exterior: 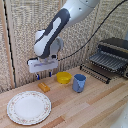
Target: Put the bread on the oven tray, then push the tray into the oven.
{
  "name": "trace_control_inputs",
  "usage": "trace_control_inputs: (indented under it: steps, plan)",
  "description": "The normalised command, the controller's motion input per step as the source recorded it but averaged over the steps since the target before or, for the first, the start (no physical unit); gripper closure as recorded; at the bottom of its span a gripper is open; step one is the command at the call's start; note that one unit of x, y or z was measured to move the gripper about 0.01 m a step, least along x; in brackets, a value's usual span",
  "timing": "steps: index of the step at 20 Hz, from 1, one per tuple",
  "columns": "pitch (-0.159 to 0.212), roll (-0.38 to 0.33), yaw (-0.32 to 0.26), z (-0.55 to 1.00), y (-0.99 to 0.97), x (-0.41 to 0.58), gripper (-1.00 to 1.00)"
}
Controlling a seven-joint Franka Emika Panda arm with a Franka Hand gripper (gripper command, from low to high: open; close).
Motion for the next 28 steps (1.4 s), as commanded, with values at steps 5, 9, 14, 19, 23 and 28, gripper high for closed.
trace_control_inputs:
  steps: [5, 9, 14, 19, 23, 28]
  plan:
    - [0.001, -0.068, 0.123, -0.24, 0.03, 0.167, -1.00]
    - [-0.006, -0.057, 0.123, -0.23, 0.00, 0.116, -1.00]
    - [-0.004, -0.047, 0.119, -0.21, 0.00, 0.179, -1.00]
    - [0.000, -0.069, 0.080, -0.13, 0.06, 0.177, 1.00]
    - [0.018, -0.040, 0.016, -0.03, 0.15, 0.024, 1.00]
    - [-0.004, -0.010, 0.008, -0.01, 0.10, 0.091, 1.00]
